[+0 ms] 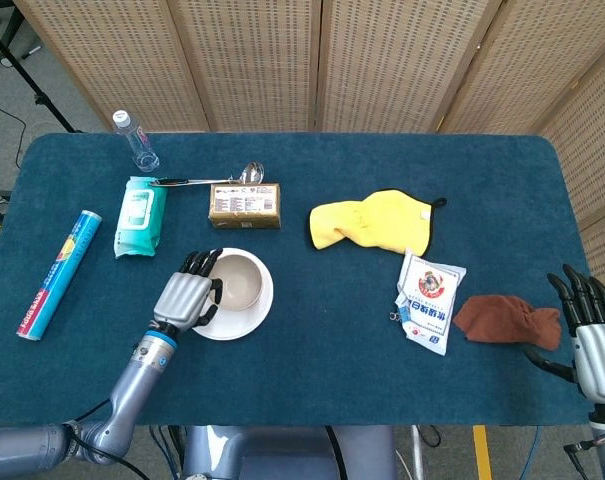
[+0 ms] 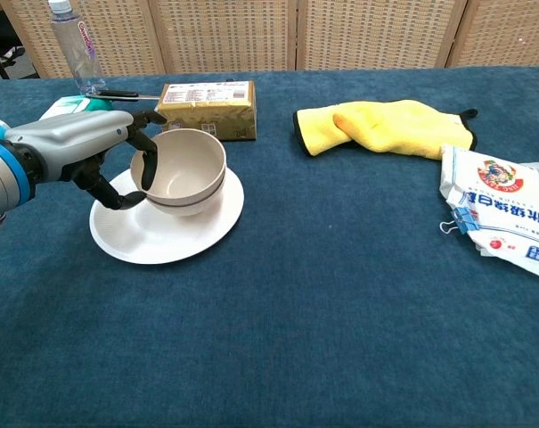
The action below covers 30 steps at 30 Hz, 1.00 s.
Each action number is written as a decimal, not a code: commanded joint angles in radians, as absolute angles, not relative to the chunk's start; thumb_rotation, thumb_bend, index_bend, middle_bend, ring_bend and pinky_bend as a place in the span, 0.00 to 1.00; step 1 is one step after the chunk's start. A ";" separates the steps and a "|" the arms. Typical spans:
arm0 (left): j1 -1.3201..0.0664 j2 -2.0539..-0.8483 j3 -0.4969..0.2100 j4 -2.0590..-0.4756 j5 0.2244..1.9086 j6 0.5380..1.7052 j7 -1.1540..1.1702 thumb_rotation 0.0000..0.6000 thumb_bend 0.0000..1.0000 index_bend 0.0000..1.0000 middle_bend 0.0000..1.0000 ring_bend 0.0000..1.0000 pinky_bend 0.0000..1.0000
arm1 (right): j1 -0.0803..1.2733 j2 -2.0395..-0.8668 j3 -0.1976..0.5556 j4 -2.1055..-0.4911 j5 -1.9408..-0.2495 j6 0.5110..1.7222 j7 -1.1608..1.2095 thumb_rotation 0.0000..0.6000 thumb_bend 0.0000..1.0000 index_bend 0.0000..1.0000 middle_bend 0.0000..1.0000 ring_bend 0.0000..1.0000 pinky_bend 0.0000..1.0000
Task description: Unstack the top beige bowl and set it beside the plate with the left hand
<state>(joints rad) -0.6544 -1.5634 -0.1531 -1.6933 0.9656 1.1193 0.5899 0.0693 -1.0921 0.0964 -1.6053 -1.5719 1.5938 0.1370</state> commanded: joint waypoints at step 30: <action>-0.477 -1.217 -0.045 -1.923 1.265 1.258 0.340 1.00 0.59 0.79 0.00 0.00 0.00 | 0.067 -1.092 0.088 -1.613 -1.589 1.599 0.127 1.00 0.00 0.04 0.00 0.00 0.00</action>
<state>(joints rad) -0.5080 -1.2382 -0.0778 -1.9379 1.2413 1.2447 0.3724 0.0670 -1.0921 0.0886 -1.6128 -1.5881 1.5984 0.1278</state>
